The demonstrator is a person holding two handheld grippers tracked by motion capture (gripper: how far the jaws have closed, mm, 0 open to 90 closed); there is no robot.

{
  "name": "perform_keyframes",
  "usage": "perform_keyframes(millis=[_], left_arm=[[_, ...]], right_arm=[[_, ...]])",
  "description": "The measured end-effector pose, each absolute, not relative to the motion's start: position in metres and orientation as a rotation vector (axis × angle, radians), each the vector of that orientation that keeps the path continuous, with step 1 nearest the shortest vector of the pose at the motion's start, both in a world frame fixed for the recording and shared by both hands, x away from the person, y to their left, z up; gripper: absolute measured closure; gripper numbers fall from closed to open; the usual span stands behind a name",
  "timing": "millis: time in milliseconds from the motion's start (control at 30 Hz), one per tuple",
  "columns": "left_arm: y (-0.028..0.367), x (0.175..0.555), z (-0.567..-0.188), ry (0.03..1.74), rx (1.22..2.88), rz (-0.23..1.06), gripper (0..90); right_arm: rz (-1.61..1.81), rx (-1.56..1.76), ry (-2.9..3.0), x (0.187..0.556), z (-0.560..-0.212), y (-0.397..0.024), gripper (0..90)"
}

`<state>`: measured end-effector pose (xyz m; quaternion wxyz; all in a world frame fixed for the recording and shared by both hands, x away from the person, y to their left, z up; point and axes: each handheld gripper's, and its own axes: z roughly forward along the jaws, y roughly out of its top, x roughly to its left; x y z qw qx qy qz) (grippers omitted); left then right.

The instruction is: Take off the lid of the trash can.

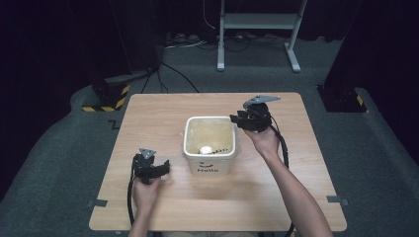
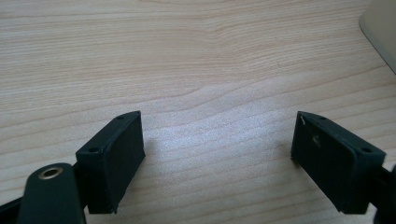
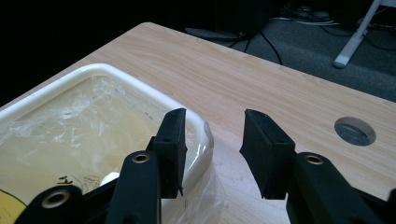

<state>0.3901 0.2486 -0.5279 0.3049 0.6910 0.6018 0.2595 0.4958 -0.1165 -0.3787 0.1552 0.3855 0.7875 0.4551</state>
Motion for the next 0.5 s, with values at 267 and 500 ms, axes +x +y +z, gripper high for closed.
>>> perform_keyframes(millis=[267, 500], left_arm=[[0.249, 0.390, -0.528, 1.594, 1.830, 0.687, 17.4], [0.249, 0.390, -0.528, 1.595, 1.829, 0.687, 17.4]], right_arm=[[1.284, 1.099, 2.266, 0.499, -0.383, -0.108, 61.7], [1.256, 1.100, 2.273, 0.501, -0.388, -0.104, 63.5]])
